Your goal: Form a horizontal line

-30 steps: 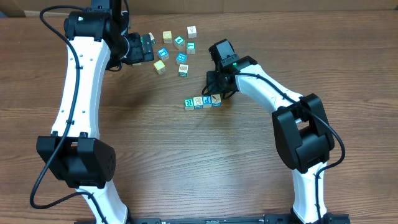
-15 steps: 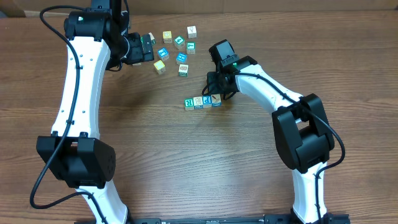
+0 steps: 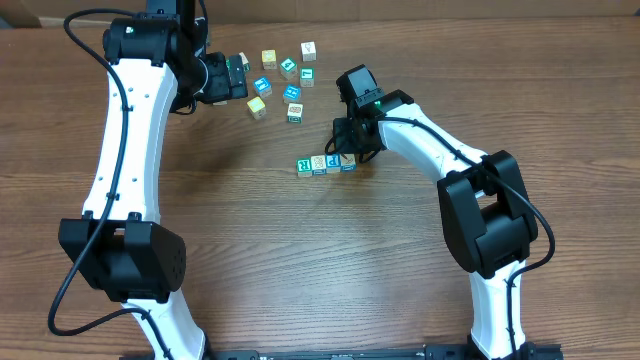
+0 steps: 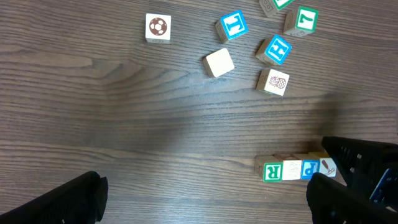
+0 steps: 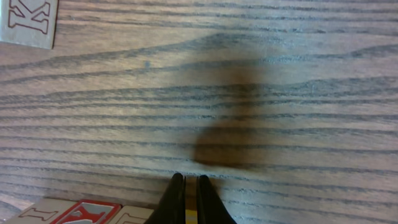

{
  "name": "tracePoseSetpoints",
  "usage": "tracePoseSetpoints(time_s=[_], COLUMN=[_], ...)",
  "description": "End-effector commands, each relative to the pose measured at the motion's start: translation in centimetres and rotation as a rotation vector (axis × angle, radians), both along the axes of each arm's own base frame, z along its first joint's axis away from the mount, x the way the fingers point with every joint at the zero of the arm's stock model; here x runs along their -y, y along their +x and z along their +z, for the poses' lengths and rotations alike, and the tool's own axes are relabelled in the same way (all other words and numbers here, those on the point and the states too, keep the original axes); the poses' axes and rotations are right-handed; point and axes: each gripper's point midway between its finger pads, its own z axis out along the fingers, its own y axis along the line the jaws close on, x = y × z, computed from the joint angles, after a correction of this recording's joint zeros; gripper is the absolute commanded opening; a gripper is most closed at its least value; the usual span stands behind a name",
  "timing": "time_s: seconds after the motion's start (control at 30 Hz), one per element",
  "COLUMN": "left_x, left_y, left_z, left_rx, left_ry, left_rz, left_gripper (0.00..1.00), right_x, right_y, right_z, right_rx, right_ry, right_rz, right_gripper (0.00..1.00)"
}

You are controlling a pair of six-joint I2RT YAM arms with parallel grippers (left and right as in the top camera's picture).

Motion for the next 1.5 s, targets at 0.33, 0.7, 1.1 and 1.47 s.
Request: tracePoseSetpoints(time_s=[0.33,0.7,1.1,1.47], left_x=[-0.02,-0.02,-0.02,-0.02], left_y=[0.14,0.14,0.14,0.14], left_z=[-0.01,-0.01,-0.01,-0.01], left_rx=[0.001,0.001,0.001,0.001], left_ry=[0.003,0.003,0.003,0.003], left_rz=[0.009,0.009,0.009,0.009], left_gripper=[1.0,1.0,1.0,1.0], right_x=[0.14,0.18,0.25,0.34], right_y=[-0.44,-0.52,-0.67,-0.82], right_z=[-0.64,-0.67,-0.72,-0.77], right_rx=[-0.024,-0.027,-0.033,-0.038], right_ry=[-0.008,-0.01,-0.014,-0.019], right_rz=[-0.001,-0.001,0.003,0.011], right_gripper=[0.04,0.04,0.04,0.04])
